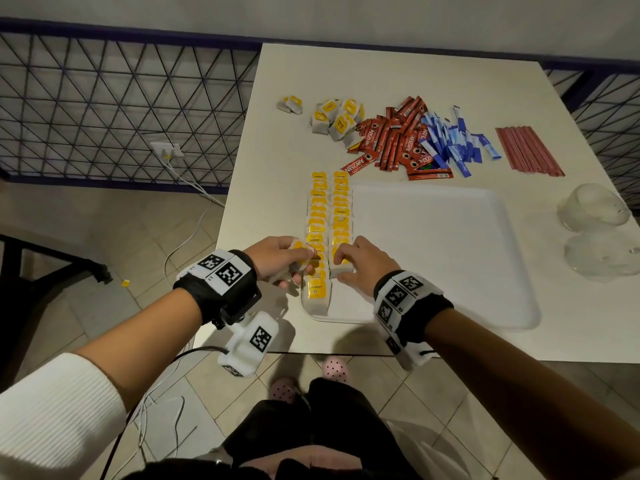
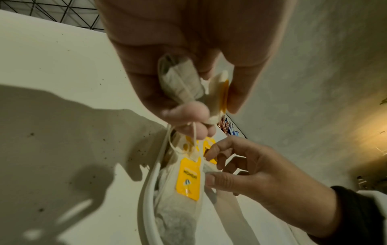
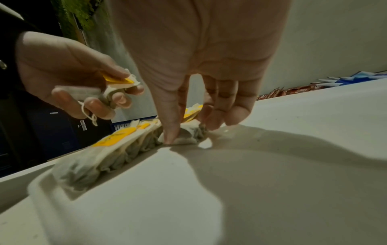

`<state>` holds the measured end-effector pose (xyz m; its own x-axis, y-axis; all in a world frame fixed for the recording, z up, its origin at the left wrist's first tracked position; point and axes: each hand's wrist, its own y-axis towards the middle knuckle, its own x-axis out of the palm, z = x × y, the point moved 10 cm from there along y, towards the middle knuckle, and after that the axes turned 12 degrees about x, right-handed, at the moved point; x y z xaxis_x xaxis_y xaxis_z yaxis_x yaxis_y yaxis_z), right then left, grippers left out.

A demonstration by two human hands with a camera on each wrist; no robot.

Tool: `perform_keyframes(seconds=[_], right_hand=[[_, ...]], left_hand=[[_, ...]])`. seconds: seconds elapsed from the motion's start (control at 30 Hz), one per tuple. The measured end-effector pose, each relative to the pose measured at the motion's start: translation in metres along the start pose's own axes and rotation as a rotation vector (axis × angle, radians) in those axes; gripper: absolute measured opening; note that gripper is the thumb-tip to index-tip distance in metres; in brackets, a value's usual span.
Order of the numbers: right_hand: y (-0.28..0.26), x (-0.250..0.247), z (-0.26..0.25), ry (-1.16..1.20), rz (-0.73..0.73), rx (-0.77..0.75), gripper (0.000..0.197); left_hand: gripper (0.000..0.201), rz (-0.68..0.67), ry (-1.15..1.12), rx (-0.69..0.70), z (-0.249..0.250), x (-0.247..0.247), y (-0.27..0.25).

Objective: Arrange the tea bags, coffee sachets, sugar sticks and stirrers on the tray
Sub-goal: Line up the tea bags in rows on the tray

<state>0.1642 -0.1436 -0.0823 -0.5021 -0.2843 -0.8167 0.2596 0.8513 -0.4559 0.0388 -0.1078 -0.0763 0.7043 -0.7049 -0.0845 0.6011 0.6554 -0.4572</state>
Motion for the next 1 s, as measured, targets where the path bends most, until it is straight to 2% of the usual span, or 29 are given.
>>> perform_keyframes(seconds=[0.13,0.23,0.37,0.43,0.5,0.63,0.73,0.9,1.0], right_hand=[[0.001,0.0,0.0,0.008,-0.017,-0.002,0.023],[0.0,-0.006,0.0,0.084,-0.016,-0.019,0.021],[-0.003,-0.029,-0.004,0.387,0.028,-0.026,0.015],[-0.004,-0.033,-0.004,0.596,-0.028,0.024,0.017],[-0.006,-0.034,-0.006,0.696,-0.091,0.047,0.016],[-0.011,-0.039,-0.011,0.685,-0.079,0.004,0.007],[-0.011,-0.042,-0.007,0.718,-0.049,0.019,0.018],[-0.017,-0.046,0.005,0.851,-0.065,0.079,0.018],[-0.018,-0.046,0.01,0.84,-0.066,0.095,0.018]], left_hand=[[0.01,0.017,-0.22,-0.06,-0.005,0.004,-0.001],[0.014,0.07,-0.302,-0.043,-0.004,0.001,0.0],[0.012,0.031,-0.336,0.019,0.003,0.008,0.001],[0.01,0.018,-0.323,0.046,0.007,0.01,0.003],[0.01,0.02,-0.344,0.075,0.01,0.012,0.005],[0.009,0.015,-0.231,0.117,0.015,0.015,0.011],[0.006,-0.016,-0.141,0.117,0.017,0.02,0.012],[0.015,-0.046,0.012,0.115,0.018,0.023,0.012],[0.016,-0.081,0.093,0.104,0.016,0.025,0.01]])
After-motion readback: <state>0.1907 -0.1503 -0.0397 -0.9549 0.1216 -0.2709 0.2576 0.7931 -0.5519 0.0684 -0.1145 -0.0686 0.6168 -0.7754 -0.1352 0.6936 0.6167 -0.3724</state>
